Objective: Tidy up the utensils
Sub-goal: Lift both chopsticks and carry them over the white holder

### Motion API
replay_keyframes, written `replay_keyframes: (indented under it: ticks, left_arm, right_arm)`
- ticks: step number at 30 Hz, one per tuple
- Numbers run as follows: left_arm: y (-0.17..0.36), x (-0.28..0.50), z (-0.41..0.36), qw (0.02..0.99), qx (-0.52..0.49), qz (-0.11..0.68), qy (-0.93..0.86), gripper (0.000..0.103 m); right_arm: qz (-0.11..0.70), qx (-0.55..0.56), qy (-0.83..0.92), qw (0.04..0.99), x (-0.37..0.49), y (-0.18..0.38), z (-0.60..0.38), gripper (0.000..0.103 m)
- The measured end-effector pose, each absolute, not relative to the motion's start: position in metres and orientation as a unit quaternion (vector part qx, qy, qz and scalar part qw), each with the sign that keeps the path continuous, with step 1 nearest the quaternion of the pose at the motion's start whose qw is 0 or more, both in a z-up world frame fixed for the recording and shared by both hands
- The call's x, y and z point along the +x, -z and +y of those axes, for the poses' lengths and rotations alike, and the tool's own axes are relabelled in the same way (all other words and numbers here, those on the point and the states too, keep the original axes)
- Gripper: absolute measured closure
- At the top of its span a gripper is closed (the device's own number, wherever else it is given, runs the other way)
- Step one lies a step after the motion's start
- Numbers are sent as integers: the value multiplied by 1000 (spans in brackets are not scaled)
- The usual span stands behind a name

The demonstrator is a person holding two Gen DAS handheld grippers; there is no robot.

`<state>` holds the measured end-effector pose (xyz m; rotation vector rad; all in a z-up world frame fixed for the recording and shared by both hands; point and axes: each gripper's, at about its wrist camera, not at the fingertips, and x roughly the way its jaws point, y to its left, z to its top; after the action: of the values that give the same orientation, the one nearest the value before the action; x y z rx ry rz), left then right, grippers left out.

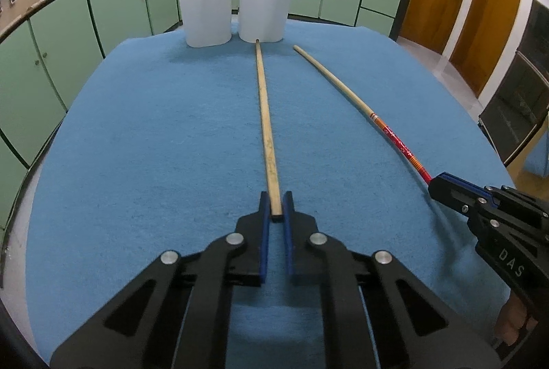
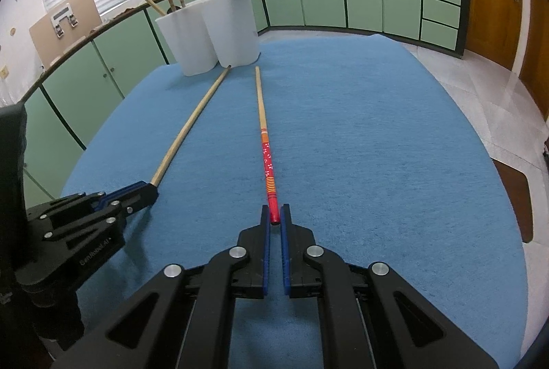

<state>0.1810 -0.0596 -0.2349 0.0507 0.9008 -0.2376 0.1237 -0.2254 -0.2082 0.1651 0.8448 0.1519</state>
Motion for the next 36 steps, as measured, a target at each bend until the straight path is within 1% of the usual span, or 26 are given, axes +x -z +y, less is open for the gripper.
replay_keyframes:
  ticks: [6,15,25,36]
  left_arm:
    - [226,178,-54,898,25,426,108,97]
    - [176,161,-44,921,31,374,107,97]
    - [123,153,-34,942,20,317,111,97]
    - [76,150,-34,954,16,270,129,97]
  right_arm:
    - [398,70,-73,912,120,200,-225,97]
    - [365,53,-77,926,112,171,-224,97]
    - [316,54,-90,943,110,116,-229,97]
    - [288,65,-120,948,118,65,-234,97]
